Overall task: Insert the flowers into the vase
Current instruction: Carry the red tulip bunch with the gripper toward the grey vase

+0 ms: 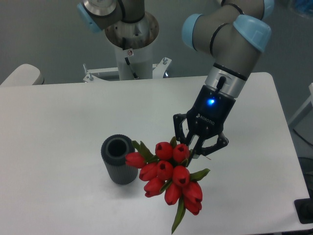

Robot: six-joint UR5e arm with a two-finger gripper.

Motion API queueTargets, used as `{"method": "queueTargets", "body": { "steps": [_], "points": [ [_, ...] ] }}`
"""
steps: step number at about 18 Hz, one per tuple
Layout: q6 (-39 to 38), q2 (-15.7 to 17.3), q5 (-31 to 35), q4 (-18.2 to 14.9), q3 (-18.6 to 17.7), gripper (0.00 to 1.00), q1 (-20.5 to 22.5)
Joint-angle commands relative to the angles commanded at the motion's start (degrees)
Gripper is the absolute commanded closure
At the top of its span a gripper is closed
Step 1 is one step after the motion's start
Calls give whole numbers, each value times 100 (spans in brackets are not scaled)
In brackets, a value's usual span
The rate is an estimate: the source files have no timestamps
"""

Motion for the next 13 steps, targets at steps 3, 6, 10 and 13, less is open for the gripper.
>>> {"method": "queueTargets", "body": {
  "steps": [3,6,10,13],
  "points": [
    [0,0,-18,9,-18,80,-9],
    [-122,0,-35,17,0,80,-96],
    [-535,0,-448,149,-18,80,-88],
    [-956,53,-457,360,-18,79,-219]
  ]
}}
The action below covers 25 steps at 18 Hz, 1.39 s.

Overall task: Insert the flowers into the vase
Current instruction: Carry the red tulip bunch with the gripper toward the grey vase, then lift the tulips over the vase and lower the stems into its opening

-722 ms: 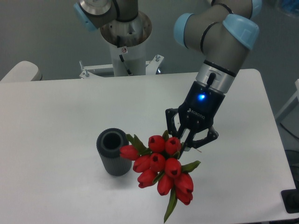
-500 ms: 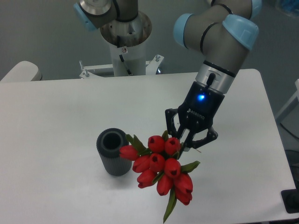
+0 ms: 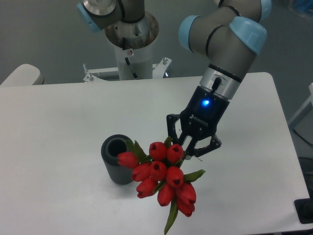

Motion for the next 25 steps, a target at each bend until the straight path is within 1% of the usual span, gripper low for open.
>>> {"method": "queueTargets", "body": {
  "steps": [2,5,8,11,13,17,19,21,23,25],
  "points": [
    [-203,0,0,123,-17,79,-71],
    [-274,18,-113,150,-18,80,-220],
    [-484,18,-858,159,-87,83,-264],
    [-450,18,-1633,238,-395,82,-186],
    [-432,166,-1714,317,-553,82,-168],
    [-55,202,-1941,326,-799,82,-247],
    [-19,211,-2126,335,-870,82,-247],
    [-19,246,-2144,335,-896,82,-282],
    [59,316,-2145,343,-1019,82,-256],
    [322,369,-2153,370,-1177,82,-203]
  ]
}}
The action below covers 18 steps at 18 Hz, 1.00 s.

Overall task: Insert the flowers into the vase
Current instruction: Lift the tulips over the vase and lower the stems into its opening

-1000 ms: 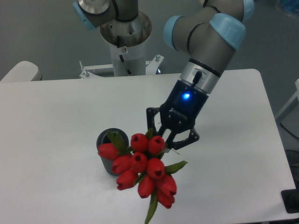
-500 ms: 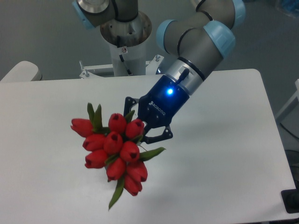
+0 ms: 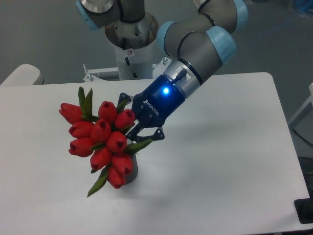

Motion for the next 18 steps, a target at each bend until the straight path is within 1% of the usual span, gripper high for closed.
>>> {"method": "queueTargets", "body": {
  "steps": [4,8,12,16,18],
  "points": [
    [378,27,-149,9,-255,82,27],
    [520,27,-150,9,-282,82,27],
    [818,70,-150,35,-580,82,9],
    [880,88,-150,44,-730,82,-52],
    [1186,79,-150,44,-826,82,-70]
  ]
}}
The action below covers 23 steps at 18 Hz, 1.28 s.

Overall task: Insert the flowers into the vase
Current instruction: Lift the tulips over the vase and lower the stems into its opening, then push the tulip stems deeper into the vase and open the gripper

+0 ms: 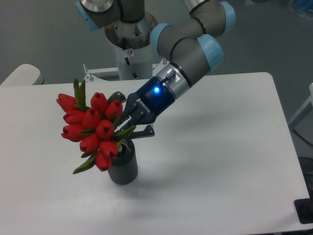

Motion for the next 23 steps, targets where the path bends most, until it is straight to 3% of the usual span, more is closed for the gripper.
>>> {"method": "queueTargets", "body": {
  "steps": [5,10,23],
  "points": [
    [809,-35,9,-9,-351,82,17],
    [1213,-167,17,-9,-396,82,44],
    [1417,-299,62,0,-668,80,61]
  ]
}}
